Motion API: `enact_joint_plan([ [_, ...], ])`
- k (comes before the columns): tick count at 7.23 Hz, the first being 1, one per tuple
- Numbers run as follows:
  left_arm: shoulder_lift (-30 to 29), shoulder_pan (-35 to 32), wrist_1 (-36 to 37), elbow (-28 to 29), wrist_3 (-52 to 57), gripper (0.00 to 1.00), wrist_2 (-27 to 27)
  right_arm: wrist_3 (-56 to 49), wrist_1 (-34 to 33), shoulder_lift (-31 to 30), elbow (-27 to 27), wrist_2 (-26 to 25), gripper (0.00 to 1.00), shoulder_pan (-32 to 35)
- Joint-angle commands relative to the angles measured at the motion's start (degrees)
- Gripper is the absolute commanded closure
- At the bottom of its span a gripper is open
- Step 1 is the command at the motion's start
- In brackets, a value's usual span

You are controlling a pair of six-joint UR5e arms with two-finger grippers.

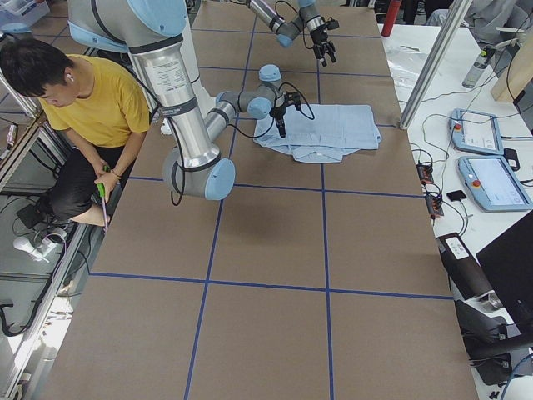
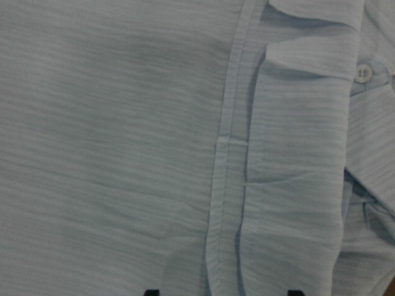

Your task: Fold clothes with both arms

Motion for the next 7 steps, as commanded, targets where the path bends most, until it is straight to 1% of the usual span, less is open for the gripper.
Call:
enact_joint_plan([
  [1,0.0,-0.1,0.0,0.0,-0.1,0.0,0.0,-2.0,-2.2,-0.9,0.7,-1.5,0.51,-3.0],
  [2,0.0,-0.2,0.0,0.0,-0.1,0.0,0.0,-4.2,-6.8,-1.0,3.9,-1.6,0.59,-3.1],
  [3,0.0,-0.2,0.0,0.0,-0.1,0.0,0.0,-6.4,-11.6,-0.7,6.4,-1.6,0.74,-3.2],
  [4,0.0,-0.2,-0.1,0.0,0.0,0.0,0.0,-6.6,-12.2,-0.4,6.5,-1.8,1.0,-3.1],
  [7,0.1,-0.2,-0.1,0.0,-0.1,0.0,0.1,-6.1,-12.3,-0.4,6.4,-2.7,1.0,-3.0],
])
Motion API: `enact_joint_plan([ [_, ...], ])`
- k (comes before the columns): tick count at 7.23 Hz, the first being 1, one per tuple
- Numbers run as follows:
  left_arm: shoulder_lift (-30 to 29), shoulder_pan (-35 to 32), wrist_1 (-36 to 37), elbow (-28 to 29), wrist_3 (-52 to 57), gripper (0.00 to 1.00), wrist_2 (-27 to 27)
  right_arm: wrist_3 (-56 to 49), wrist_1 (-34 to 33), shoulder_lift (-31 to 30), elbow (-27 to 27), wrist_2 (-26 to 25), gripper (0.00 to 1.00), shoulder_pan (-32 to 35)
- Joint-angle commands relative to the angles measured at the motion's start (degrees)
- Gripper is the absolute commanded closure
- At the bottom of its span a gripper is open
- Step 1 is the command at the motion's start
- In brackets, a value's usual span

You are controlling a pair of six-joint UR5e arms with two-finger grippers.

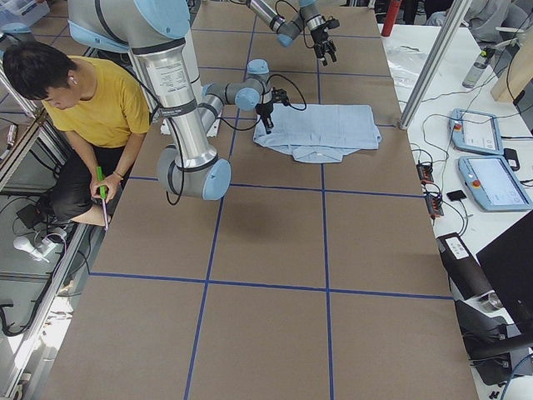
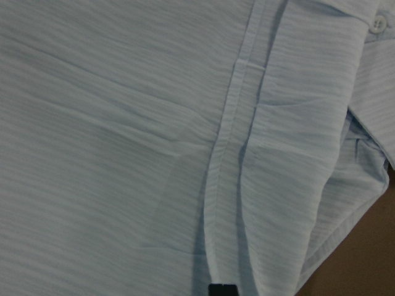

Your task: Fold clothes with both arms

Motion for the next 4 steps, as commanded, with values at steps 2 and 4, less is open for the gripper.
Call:
enact_joint_plan([
  [2,0.2,0.1,-0.2,0.0,0.0,0.0,0.0,0.3,-0.1,-0.2,0.3,0.0,1.0,1.2],
  [4,0.2,0.0,-0.3,0.0,0.0,0.0,0.3,0.8,0.4,0.4,-1.0,0.0,0.56,1.1],
])
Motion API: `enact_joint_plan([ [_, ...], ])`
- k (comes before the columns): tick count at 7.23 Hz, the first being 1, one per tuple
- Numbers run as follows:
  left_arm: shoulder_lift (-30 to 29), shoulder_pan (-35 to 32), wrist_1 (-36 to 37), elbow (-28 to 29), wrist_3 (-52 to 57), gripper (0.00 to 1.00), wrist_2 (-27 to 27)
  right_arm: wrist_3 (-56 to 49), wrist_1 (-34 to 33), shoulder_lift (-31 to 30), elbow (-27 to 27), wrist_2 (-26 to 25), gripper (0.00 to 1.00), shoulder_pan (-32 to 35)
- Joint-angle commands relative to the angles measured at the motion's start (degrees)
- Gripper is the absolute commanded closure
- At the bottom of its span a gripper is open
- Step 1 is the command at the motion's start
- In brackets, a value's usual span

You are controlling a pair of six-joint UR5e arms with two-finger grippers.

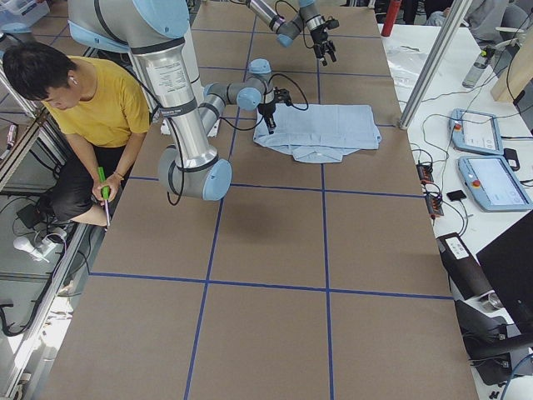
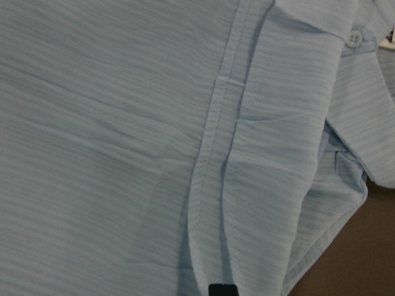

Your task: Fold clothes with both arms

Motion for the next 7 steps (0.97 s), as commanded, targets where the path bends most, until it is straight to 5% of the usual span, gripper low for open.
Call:
enact_joint_plan([
  [1,0.0,0.0,0.0,0.1,0.0,0.0,0.4,0.2,0.6,1.5,-2.7,0.0,0.55,0.0],
  [5,0.0,0.0,0.0,0.1,0.0,0.0,0.4,0.4,-0.1,1.9,-3.2,0.0,0.56,-0.2],
  [7,0.0,0.0,0.0,0.1,0.0,0.0,0.4,0.4,-0.1,1.9,-3.7,-0.1,0.75,-0.5],
])
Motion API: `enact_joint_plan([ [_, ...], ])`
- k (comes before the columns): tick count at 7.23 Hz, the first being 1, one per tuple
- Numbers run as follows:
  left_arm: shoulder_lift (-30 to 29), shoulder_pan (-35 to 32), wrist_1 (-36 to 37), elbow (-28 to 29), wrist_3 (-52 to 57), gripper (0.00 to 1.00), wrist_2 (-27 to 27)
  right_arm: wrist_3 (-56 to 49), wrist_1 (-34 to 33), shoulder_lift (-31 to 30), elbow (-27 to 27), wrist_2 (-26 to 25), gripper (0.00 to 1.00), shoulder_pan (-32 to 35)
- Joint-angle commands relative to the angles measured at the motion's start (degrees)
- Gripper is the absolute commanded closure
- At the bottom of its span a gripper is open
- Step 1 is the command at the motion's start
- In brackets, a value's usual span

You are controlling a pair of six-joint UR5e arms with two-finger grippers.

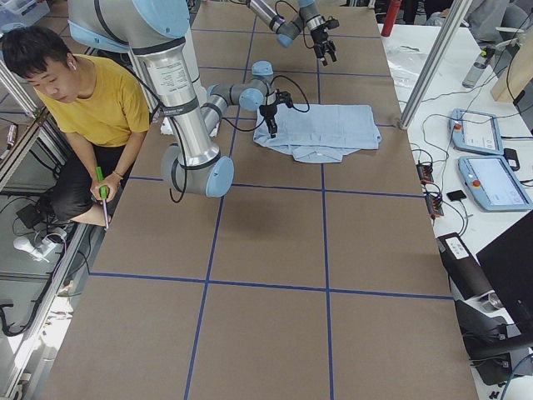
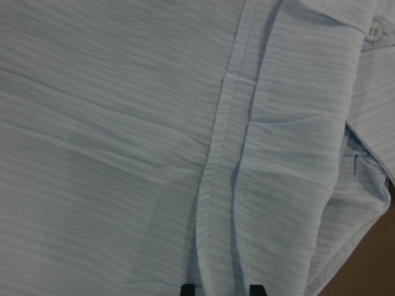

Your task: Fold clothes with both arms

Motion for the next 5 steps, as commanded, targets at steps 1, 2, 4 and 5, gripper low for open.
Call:
enact_joint_plan([
  [1,0.0,0.0,0.0,0.0,0.0,0.0,0.0,0.0,0.0,0.0,-0.2,-0.1,0.99,-0.1],
  [2,0.0,0.0,0.0,0.0,0.0,0.0,0.0,0.4,-0.1,0.0,0.1,-0.1,1.0,-0.1],
  [4,0.4,0.0,0.0,0.1,0.0,0.0,0.0,0.5,-0.3,-1.1,2.9,0.3,1.0,2.7],
  [5,1.2,0.1,-0.2,0.0,-0.1,0.0,-0.1,0.5,-4.0,-3.9,7.9,0.4,1.0,3.6],
])
